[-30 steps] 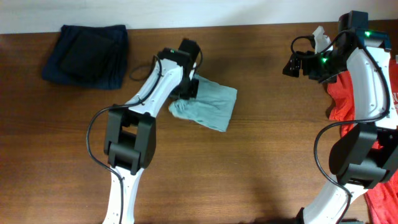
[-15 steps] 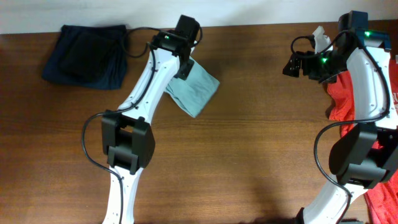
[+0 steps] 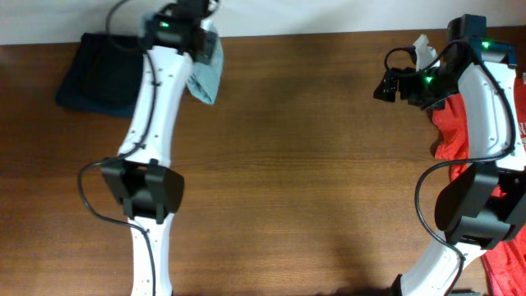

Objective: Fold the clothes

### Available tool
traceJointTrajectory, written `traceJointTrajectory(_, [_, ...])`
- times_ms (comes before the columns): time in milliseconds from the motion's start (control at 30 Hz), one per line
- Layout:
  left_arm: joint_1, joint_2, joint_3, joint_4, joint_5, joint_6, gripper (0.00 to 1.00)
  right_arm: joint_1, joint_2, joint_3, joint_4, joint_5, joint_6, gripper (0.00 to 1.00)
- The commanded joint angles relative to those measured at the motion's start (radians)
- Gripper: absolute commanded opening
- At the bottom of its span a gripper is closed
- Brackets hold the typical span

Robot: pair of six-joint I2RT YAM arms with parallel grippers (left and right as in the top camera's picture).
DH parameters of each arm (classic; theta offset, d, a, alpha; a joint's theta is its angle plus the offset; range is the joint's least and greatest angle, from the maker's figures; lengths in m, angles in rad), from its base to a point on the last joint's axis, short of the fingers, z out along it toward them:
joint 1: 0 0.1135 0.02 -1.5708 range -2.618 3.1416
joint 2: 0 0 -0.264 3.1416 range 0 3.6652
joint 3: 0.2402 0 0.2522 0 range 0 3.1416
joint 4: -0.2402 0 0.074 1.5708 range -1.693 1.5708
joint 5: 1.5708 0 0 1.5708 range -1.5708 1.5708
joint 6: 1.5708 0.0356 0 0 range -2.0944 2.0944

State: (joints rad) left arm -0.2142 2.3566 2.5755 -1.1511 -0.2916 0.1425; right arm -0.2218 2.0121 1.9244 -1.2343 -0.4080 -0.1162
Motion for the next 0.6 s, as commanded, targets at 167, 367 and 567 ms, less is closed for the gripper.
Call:
traceJointTrajectory(167, [0.159,0.002,0.031,0.092,0.107,0.005,0.0,-0.003,-0.008,0.007,-0.003,0.005,-0.007,0.99])
traceJointTrajectory(367, [0.29,0.002,0.031,0.105,0.241,0.013,0.0,-0.003,-0.008,0.007,-0.003,0.005,-0.007,0.99])
traceJointTrajectory(567, [0.391,0.004,0.029,0.105,0.278,0.013,0.0,-0.003,-0.008,0.007,-0.003,0.005,-0.007,0.99])
